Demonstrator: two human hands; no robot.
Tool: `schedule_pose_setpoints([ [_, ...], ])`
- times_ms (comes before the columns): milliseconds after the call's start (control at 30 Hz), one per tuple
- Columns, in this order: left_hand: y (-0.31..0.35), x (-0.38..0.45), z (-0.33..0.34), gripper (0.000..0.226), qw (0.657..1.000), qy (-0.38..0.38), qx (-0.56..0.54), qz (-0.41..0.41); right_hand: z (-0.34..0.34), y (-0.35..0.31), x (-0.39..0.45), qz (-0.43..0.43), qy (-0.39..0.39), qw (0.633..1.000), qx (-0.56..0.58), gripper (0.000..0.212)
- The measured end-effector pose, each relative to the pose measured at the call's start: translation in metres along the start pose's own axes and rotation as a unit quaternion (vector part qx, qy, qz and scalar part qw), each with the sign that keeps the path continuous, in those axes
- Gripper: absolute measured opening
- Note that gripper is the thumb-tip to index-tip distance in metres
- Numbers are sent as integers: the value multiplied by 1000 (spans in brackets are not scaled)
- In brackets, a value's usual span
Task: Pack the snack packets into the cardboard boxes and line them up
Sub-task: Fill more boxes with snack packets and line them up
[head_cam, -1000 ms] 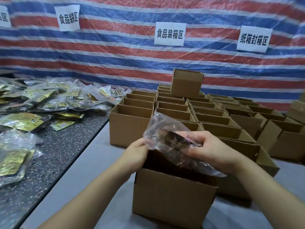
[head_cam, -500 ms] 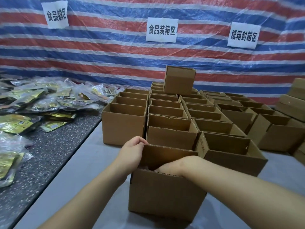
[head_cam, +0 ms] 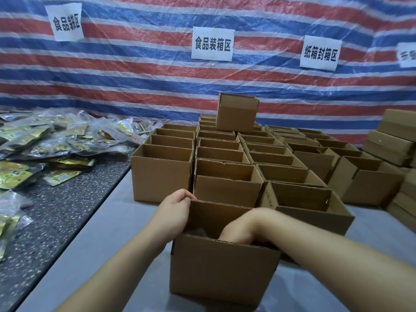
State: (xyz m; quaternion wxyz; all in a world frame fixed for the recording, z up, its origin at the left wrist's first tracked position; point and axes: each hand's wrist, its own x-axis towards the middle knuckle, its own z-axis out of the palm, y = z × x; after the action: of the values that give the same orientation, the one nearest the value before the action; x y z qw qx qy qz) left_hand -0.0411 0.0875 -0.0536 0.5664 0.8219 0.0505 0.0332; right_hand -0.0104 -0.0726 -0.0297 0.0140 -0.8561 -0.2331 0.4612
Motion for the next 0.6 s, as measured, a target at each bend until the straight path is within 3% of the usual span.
schedule_pose_setpoints([
  [167,1,1,-2,32,1000,1,-10,-1,-3,-4,2,23,15,999,34,35],
  [333,3,-1,-3,29,1000,4,-27,-4,-18,-12,-10,-11,149,986,79,26],
  [467,2,-2,-2,30,1000,7,-5,1,-5,-27,15,-12,58,994,90,21],
  [600,3,-3,-2,31,1000,4,-5,-3,-5,-26,12,-13,62,993,104,36],
])
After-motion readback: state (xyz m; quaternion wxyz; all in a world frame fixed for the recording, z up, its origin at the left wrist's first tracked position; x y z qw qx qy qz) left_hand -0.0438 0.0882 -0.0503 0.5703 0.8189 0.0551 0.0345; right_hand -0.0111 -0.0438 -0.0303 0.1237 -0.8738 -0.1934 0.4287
